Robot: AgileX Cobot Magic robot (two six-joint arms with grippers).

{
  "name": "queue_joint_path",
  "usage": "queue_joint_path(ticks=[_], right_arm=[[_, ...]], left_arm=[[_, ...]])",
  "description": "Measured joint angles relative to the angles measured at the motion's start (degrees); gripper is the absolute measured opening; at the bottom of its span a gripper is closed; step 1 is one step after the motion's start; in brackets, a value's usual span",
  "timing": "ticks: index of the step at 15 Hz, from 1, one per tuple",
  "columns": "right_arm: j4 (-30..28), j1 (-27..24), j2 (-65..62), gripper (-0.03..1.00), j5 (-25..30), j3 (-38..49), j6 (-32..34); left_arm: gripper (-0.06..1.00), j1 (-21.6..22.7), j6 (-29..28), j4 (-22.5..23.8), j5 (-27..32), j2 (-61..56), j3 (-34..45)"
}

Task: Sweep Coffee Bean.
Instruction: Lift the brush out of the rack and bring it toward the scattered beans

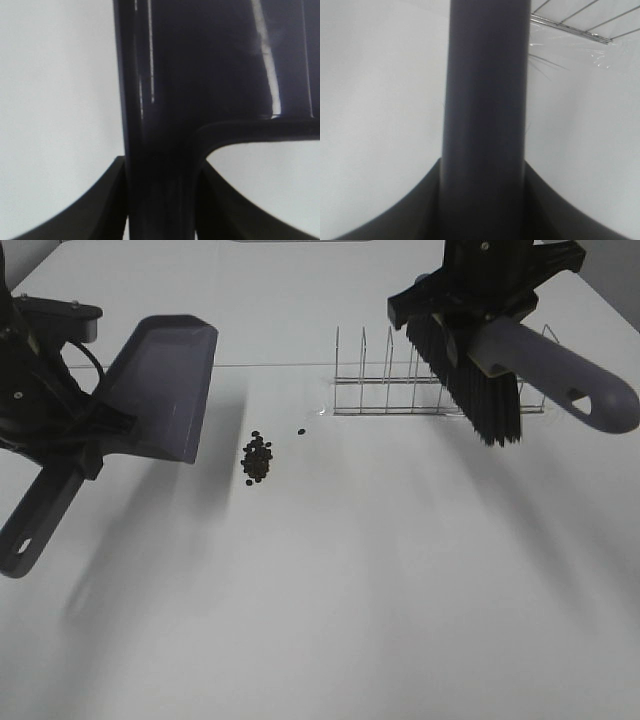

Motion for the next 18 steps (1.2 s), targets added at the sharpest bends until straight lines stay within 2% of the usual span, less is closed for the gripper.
queue_joint_path(ticks=[2, 5, 8, 11, 18], right_arm=[[-3.84, 4.07, 1.09, 0.35, -0.06, 2.46, 2.98], [-4.01, 6.93, 5.21, 0.35, -1.83, 2.86, 4.13], [-3.84, 7.22, 8.42, 0.35, -2.58, 2.92, 4.13], [-1.2, 7.51, 10.6, 0.35, -7.96, 3.15, 3.84], [-0.52, 7.51, 13.64, 0.35, -13.98, 3.15, 2.75]], left_arm=[[0.36, 0.0, 0.0, 0.52, 1.72, 3.09, 0.0], [0.36, 0.0, 0.0, 0.8, 2.06, 6.3, 0.0], [0.36, 0.0, 0.0, 1.03, 0.46, 9.68, 0.0], [0.36, 0.0, 0.0, 0.86, -2.98, 13.52, 0.0], [0.36, 0.0, 0.0, -0.23, -5.84, 16.44, -0.06]])
